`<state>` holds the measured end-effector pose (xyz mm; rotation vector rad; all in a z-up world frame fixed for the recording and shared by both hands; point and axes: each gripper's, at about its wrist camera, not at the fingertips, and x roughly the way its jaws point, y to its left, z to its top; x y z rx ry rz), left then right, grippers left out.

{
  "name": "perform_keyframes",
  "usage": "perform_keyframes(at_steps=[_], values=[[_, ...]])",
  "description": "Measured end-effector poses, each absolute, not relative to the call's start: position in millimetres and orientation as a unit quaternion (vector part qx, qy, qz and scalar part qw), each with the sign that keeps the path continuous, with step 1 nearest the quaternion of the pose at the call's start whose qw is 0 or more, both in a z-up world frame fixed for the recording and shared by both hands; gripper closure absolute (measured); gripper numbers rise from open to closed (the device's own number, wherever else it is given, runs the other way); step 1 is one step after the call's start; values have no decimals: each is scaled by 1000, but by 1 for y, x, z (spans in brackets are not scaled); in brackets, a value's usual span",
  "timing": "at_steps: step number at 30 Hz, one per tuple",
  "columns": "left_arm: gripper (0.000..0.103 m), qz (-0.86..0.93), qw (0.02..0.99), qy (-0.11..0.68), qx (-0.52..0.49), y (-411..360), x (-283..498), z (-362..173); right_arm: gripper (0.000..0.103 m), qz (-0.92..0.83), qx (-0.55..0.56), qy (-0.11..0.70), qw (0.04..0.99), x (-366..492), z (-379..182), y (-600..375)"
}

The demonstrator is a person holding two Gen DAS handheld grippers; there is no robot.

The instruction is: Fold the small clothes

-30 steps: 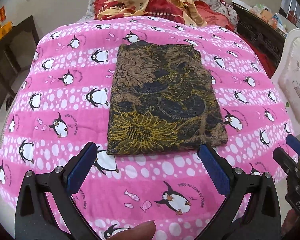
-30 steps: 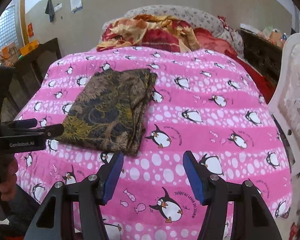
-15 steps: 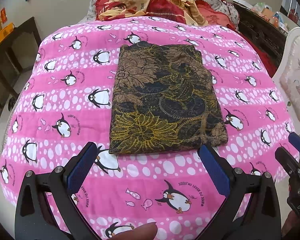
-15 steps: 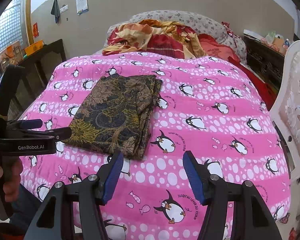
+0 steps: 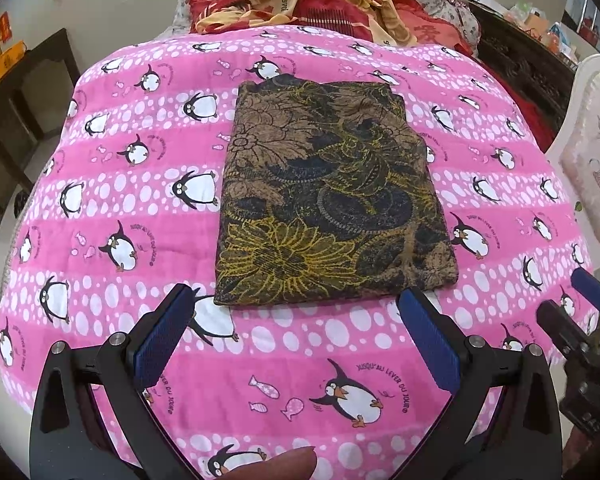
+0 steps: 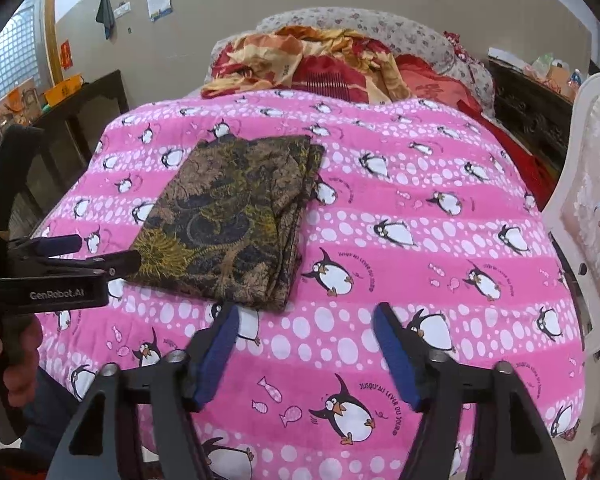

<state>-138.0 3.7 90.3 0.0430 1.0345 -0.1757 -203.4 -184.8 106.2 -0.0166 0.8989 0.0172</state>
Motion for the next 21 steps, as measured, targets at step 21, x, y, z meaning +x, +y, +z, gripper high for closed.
perform_keyframes(at_steps=[21], values=[[0,-93,855,510,34,-8,-138,76,23,-14,14,462,887,-183,95,-202]])
